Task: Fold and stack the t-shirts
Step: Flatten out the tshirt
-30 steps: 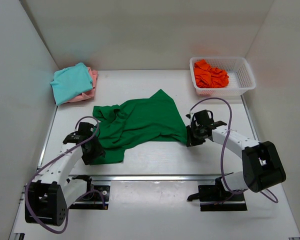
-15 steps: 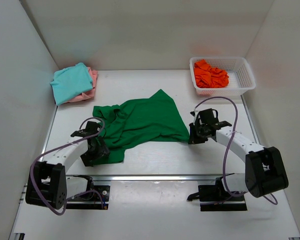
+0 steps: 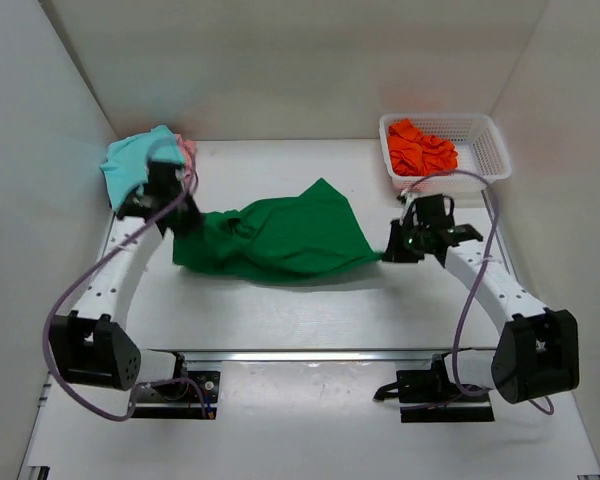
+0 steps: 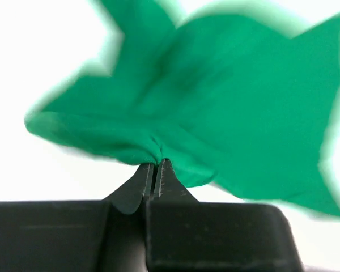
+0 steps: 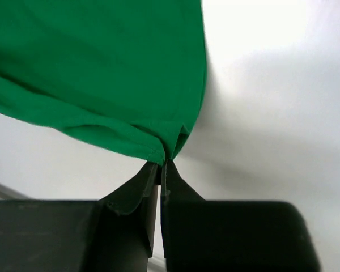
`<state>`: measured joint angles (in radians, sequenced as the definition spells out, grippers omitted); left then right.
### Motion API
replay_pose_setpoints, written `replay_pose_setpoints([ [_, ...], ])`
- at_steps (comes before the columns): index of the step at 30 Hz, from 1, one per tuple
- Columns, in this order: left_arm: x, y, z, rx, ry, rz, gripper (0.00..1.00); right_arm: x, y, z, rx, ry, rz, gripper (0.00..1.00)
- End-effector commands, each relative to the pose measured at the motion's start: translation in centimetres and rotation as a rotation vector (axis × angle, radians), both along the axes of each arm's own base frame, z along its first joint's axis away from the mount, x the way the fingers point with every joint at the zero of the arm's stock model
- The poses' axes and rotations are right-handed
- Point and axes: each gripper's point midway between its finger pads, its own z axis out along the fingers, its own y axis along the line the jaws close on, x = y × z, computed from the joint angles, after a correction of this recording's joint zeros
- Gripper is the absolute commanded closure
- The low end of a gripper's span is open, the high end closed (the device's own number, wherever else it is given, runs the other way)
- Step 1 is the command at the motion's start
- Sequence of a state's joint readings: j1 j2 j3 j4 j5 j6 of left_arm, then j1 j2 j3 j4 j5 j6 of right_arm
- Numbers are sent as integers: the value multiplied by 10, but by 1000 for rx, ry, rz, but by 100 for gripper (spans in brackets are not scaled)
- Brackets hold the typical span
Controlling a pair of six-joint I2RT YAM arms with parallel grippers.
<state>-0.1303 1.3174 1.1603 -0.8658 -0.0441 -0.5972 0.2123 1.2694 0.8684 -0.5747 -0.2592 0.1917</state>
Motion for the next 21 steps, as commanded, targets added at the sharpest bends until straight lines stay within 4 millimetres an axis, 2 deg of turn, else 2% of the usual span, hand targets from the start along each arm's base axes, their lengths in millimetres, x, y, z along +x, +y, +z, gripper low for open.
replay_pose_setpoints([
  [1,51,20,176,36,-441,42,100,57,0,131,135,-377,-68,100],
  [2,60,24,188,37,-456,58,100,62,2,166,181,-463,-56,100],
  [4,67,28,267,26,-633,74,100,74,3,220,235,-619,-19,100],
  [5,72,28,293,32,-690,67,100,79,7,249,235,-695,11,100],
  [6,75,27,307,44,-725,58,100,80,5,269,226,-747,13,100],
  [8,69,31,352,45,-853,66,100,83,8,317,205,-871,42,100],
  [9,63,35,363,45,-888,80,100,86,10,324,201,-892,39,100],
  [10,63,38,374,43,-931,85,100,85,2,348,194,-950,20,100],
  [11,47,38,402,52,-1018,85,100,77,-2,382,190,-1041,21,100],
  [12,39,39,415,76,-1059,81,100,78,-6,385,176,-1056,8,100],
  [14,21,42,440,98,-1143,88,100,57,-11,419,161,-1165,12,100],
  [16,3,46,454,110,-1195,97,100,44,-24,436,147,-1229,-13,100],
  [20,-37,47,489,127,-1322,109,100,9,-28,468,133,-1350,36,100],
  [21,-51,48,500,123,-1365,116,100,-4,-24,477,141,-1385,64,100],
])
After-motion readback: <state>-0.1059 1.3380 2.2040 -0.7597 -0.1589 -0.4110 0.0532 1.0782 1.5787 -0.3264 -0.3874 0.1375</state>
